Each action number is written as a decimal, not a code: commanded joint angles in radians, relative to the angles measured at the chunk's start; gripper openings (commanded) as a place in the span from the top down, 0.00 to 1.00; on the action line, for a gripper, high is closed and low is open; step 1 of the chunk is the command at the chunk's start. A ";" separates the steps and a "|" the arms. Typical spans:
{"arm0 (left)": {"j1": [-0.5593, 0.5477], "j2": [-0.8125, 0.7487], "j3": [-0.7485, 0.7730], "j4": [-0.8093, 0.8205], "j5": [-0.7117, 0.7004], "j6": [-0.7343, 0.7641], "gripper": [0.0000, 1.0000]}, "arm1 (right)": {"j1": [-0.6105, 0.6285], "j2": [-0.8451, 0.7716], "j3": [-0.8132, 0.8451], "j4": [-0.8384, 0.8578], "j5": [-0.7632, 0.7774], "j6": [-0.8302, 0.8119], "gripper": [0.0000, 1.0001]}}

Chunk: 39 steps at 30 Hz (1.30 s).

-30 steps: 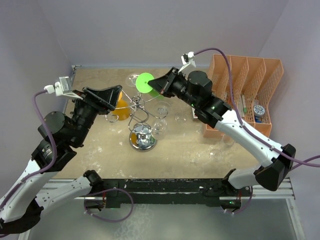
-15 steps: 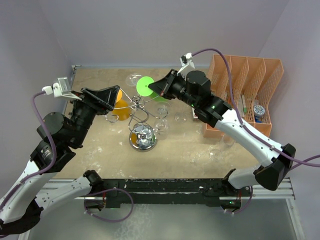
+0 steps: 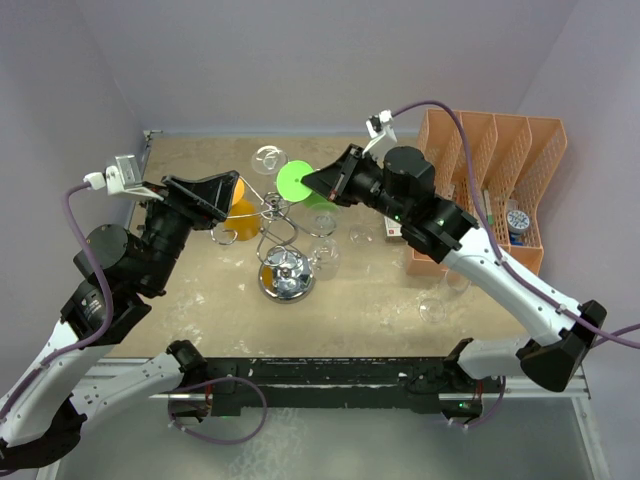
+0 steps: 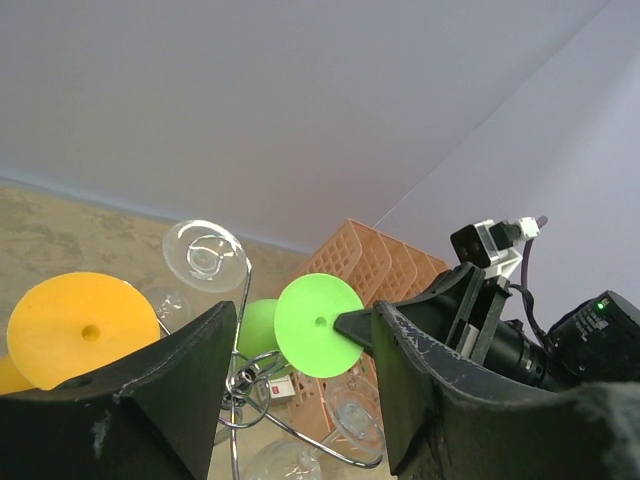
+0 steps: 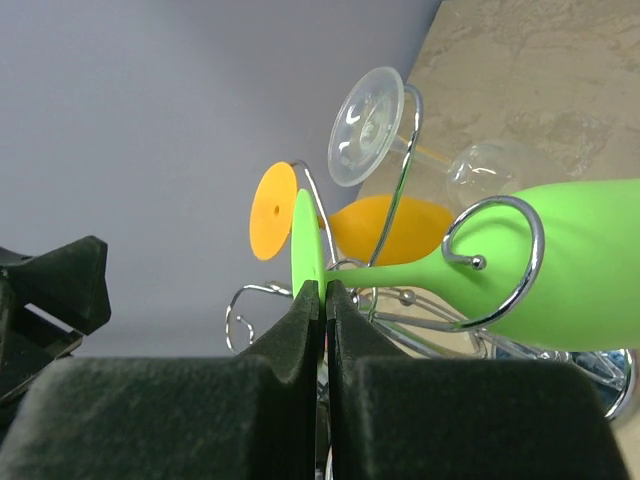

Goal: Place the wine glass upside down on the wine glass rack

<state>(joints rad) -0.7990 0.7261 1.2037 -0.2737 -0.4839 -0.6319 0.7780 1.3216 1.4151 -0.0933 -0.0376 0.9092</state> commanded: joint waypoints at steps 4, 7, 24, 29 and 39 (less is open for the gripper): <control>0.002 -0.005 0.005 0.013 -0.004 0.017 0.46 | 0.001 -0.063 -0.024 0.041 0.018 -0.002 1.00; 0.001 -0.004 0.004 0.012 -0.002 0.013 0.46 | 0.000 -0.062 -0.026 0.040 0.040 -0.006 1.00; 0.001 -0.014 0.001 -0.006 -0.018 0.011 0.46 | 0.001 -0.079 -0.013 0.031 0.182 -0.009 1.00; 0.001 -0.016 0.000 -0.009 -0.028 0.014 0.46 | 0.000 -0.106 -0.034 0.036 0.204 0.000 1.00; 0.001 -0.014 0.000 -0.016 -0.039 0.021 0.46 | 0.001 -0.126 -0.057 0.040 0.245 0.011 1.00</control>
<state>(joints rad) -0.7990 0.7177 1.2037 -0.3042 -0.5068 -0.6327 0.7792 1.2324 1.3643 -0.1223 0.1505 0.9131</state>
